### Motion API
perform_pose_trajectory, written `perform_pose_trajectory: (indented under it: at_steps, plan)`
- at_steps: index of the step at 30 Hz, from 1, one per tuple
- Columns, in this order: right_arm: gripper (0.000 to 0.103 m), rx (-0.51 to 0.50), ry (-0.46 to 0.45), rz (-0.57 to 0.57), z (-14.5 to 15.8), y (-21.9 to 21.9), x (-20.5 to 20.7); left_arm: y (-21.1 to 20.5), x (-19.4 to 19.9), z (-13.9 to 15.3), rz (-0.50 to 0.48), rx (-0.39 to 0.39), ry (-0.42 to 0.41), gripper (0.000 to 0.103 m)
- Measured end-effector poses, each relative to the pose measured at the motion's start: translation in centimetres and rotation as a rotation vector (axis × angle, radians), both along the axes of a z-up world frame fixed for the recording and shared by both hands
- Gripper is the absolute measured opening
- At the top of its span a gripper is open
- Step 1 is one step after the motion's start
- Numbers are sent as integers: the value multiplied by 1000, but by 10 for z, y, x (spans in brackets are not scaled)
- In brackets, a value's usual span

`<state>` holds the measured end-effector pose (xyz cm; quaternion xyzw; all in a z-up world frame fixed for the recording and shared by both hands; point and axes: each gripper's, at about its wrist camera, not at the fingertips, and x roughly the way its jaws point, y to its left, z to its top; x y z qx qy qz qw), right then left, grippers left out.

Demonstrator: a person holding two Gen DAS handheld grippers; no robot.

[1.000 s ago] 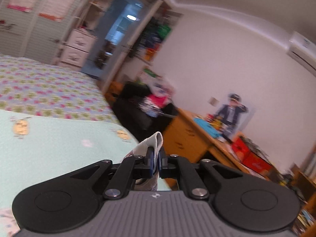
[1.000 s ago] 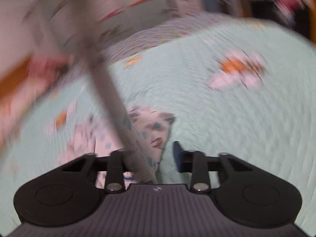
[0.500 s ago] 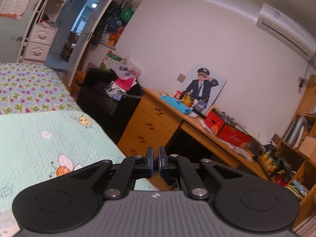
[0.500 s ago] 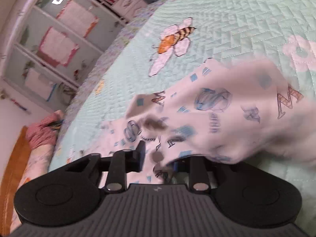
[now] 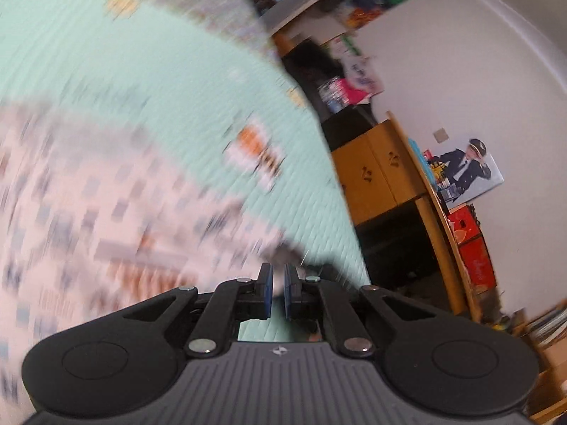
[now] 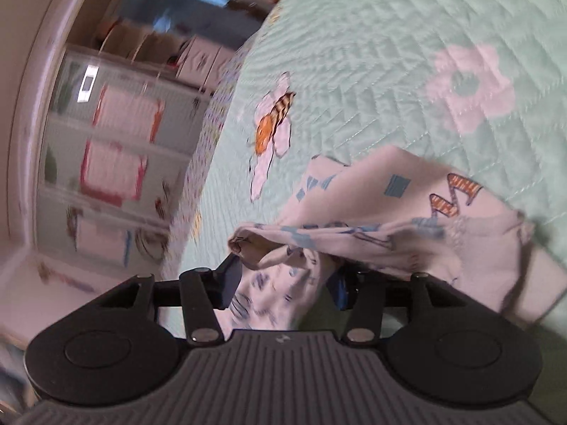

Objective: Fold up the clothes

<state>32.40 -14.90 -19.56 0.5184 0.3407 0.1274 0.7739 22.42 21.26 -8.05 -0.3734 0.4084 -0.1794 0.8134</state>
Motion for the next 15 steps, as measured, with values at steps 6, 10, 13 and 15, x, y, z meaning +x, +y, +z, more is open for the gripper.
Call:
perform_pose_trajectory:
  at_steps: [6,10,13,15]
  plan:
    - [14,-135,-111,-14,32,15,4,53,-67,-29,112,-87,29,4]
    - [12,-881,-641,288,112,125,-46,88,-104,-43,195,-131,40,4]
    - [18,-1328,-1018,837,93,227,-118,106,-122,-56,244,-162,63,4]
    - [33,-1513,-1125,1035,64,259,-153,116,-132,-60,270,-177,66,4]
